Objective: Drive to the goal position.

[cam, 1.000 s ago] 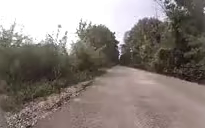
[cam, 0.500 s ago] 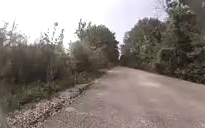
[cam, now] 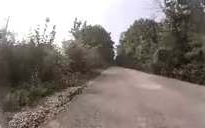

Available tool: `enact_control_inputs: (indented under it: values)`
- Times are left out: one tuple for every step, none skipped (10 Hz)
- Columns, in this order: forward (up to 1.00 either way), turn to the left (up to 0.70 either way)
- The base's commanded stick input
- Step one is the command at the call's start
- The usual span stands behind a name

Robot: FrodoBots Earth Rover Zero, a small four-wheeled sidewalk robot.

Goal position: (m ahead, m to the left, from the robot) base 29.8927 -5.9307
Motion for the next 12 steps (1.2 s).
enact_control_inputs:
  values:
    - [0.70, 0.00]
    - [0.70, 0.00]
    - [0.70, 0.00]
    - [0.70, 0.00]
    - [0.70, 0.00]
    - [0.70, 0.00]
    - [0.70, 0.00]
    - [0.70, 0.00]
    - [0.70, 0.00]
    - [0.70, 0.00]
    - [0.70, -0.11]
    - [0.70, -0.27]
